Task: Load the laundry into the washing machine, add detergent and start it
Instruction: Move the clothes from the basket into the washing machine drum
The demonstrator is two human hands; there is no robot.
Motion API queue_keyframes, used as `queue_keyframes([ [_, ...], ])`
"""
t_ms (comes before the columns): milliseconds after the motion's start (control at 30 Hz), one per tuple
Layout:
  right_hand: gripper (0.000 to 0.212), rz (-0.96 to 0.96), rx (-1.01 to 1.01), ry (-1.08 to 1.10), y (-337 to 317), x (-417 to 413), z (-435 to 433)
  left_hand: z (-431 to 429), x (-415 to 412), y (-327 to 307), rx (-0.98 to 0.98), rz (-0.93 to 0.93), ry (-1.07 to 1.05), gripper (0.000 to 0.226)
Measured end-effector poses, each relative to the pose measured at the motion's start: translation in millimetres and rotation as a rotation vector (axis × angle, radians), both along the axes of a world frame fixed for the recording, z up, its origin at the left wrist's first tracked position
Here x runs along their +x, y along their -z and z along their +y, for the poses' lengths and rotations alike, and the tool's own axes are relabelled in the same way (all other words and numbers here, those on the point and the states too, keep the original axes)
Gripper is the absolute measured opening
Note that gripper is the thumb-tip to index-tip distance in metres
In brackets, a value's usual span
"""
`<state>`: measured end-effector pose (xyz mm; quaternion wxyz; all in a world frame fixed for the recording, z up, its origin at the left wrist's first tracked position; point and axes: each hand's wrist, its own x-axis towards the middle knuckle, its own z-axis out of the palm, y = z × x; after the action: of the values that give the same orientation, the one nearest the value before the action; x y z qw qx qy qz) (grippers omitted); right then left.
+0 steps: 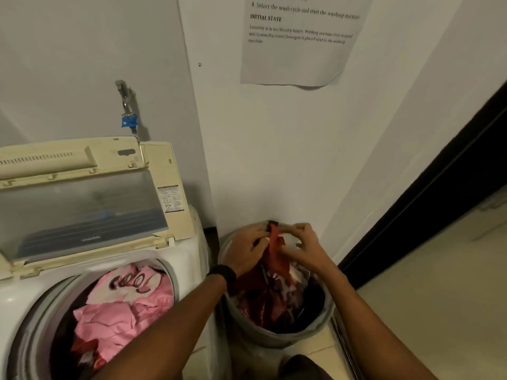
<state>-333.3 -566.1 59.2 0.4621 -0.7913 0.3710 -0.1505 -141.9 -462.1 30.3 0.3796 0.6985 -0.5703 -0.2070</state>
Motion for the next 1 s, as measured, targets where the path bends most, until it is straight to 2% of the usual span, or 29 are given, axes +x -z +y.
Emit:
queue_keyframes([
  [67, 0.061, -0.043, 0.095, -0.065, -7, 8, -4, -1, -2, -14, 0.007, 0.006, 0.116, 0.035],
  [133, 0.062, 0.062, 0.078, -0.166, -14, 20, -3, -2, -1, -26, -0.024, 0.126, 0.122, 0.030],
  [233, 0.032, 0.289, -0.023, -0.217, -13, 26, -4, -6, 6, -33, -0.028, 0.415, 0.023, 0.041],
  [267, 0.020, 0.302, -0.031, -0.197, -10, 25, -5, -6, 10, -30, 0.006, 0.442, 0.007, 0.041],
  [333, 0.016, 0.298, -0.039, -0.153, -5, 21, -10, -3, 16, -12, 0.152, 0.411, 0.021, 0.038],
  [400, 0.021, 0.345, 0.013, -0.177, 2, 17, -9, 9, 11, 18, 0.394, 0.321, 0.100, 0.040],
  [467, 0.036, 0.494, -0.017, -0.277, 21, 11, 0, 26, 0, 52, 0.596, 0.206, 0.202, 0.049],
  [533, 0.065, 0.606, 0.001, -0.360, 52, 0, 17, 40, -12, 84, 0.710, 0.146, 0.246, 0.072],
  [600, 0.076, 0.659, 0.074, -0.418, 81, -14, 39, 48, -24, 108, 0.794, 0.100, 0.292, 0.090],
  [667, 0.070, 0.698, 0.138, -0.443, 102, -23, 55, 52, -35, 121, 0.869, 0.022, 0.341, 0.076],
  [733, 0.066, 0.740, 0.133, -0.435, 113, -23, 64, 54, -41, 131, 0.900, -0.051, 0.327, 0.047],
  [800, 0.074, 0.760, 0.117, -0.422, 118, -21, 66, 54, -41, 139, 0.902, -0.076, 0.314, 0.027],
  [933, 0.095, 0.783, 0.110, -0.427, 120, -16, 64, 46, -38, 132, 0.836, 0.016, 0.359, 0.015],
  [1000, 0.095, 0.796, 0.136, -0.416, 115, -9, 67, 37, -31, 121, 0.731, 0.120, 0.329, 0.015],
])
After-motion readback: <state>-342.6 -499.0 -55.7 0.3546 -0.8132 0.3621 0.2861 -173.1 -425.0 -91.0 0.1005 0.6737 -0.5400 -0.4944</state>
